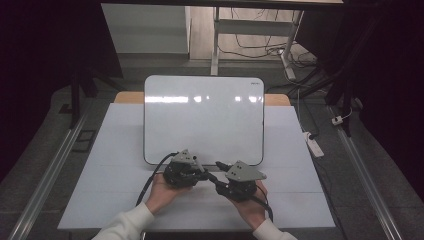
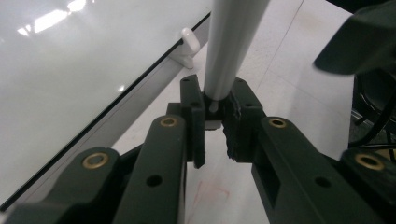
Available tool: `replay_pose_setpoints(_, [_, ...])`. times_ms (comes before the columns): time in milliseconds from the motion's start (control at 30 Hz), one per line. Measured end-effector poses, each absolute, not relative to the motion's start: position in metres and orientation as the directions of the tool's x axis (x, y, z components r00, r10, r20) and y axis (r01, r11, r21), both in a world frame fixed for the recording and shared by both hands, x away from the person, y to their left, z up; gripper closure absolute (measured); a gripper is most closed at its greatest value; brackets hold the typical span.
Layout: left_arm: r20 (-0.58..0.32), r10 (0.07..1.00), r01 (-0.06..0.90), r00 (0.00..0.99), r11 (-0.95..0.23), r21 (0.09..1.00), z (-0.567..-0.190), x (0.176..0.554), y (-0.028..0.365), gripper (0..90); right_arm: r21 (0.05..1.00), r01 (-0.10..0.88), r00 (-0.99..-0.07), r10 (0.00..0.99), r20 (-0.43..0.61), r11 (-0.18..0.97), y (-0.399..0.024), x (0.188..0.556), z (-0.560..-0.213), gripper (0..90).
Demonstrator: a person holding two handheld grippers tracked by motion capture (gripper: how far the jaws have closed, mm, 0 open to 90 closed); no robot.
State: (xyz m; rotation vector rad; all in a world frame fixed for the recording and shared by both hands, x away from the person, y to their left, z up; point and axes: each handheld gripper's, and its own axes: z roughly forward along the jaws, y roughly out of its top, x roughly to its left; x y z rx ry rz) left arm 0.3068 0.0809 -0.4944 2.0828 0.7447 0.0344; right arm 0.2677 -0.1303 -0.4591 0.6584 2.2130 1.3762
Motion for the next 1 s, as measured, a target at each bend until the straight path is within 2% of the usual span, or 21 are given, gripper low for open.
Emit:
replay_pose_setpoints(233, [-0.245,0.508,0.487,0.826,-0.425,0.763,-0.494,0.307,0.069,77.9,0.902,0.163,-0.783,0.608,-0.129,0.4,-0.118,0.27,-0.46,63.4])
replay_pose_setpoints(467, [-0.239,0.496,0.477,0.835,-0.436,0.763,-0.495,0.306,0.062,77.8,0.895,0.161,-0.777,0.613,-0.146,0.417,-0.114,0.271,-0.462,78.7])
replay_pose_setpoints(667, [-0.24,0.495,0.471,0.835,-0.42,0.775,-0.494,0.306,0.062,76.2,0.9,0.158,-0.76,0.632,-0.152,0.407,-0.117,0.272,-0.46,81.1])
replay_pose_setpoints(767, [-0.24,0.508,0.474,0.827,-0.402,0.783,-0.491,0.303,0.065,58.5,0.907,0.145,-0.744,0.648,-0.163,0.395,-0.122,0.271,-0.455,81.2])
replay_pose_setpoints(867, [-0.226,0.531,0.465,0.817,-0.375,0.802,-0.486,0.297,0.078,45.2,0.92,0.17,-0.718,0.683,-0.131,0.355,-0.137,0.278,-0.446,81.2])
replay_pose_setpoints(1000, [-0.182,0.578,0.446,0.796,-0.356,0.821,-0.479,0.283,0.106,36.1,0.925,0.229,-0.646,0.758,-0.089,0.304,-0.169,0.294,-0.437,81.2])
